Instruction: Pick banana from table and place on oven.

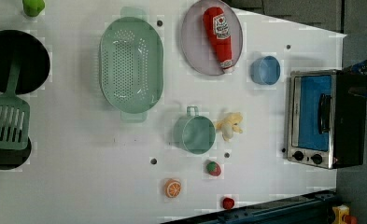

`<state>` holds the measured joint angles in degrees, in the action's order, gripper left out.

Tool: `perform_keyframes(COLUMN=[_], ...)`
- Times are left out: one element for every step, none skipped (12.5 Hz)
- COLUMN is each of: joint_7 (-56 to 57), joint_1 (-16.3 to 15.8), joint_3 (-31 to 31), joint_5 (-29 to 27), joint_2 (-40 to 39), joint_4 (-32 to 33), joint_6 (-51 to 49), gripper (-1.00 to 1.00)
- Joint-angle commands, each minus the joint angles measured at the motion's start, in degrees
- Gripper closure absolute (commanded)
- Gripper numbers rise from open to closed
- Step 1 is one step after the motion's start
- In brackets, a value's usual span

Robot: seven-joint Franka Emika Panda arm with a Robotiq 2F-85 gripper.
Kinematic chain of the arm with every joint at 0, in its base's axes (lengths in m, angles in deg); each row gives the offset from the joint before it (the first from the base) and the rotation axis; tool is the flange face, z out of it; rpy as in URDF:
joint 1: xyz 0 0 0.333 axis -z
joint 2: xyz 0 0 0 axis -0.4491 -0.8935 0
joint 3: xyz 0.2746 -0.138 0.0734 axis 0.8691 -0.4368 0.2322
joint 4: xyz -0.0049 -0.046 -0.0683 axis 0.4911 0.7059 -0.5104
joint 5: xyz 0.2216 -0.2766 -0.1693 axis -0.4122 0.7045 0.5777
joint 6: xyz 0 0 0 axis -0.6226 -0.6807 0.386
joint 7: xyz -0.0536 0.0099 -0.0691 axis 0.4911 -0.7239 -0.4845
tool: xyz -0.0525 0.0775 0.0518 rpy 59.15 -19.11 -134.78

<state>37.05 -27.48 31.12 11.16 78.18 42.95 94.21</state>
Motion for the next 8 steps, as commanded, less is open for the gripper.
perform_keyframes(joint_7=[-2.3, -2.3, -2.3, -2.3, -2.3, -2.3, -2.3, -2.3], joint_1=[1.9, 1.9, 1.9, 1.9, 1.9, 1.9, 1.9, 1.9], joint_3=[-0.7, -0.7, -0.7, -0.7, -0.7, -0.7, -0.7, -0.7], joint_5=[0.3, 0.3, 0.3, 0.3, 0.3, 0.3, 0.3, 0.3], joint_2=[21.0, 21.0, 21.0, 21.0, 20.8, 20.5, 19.8, 18.8], joint_4=[10.7, 10.7, 10.7, 10.7, 10.8, 11.3, 12.2, 13.2], joint_6=[-11.2, -11.2, -11.2, -11.2, -11.2, -11.1, -10.8, -9.8], gripper=[-0.60, -0.81, -1.00, -1.00, -1.00, -1.00, -1.00, -1.00])
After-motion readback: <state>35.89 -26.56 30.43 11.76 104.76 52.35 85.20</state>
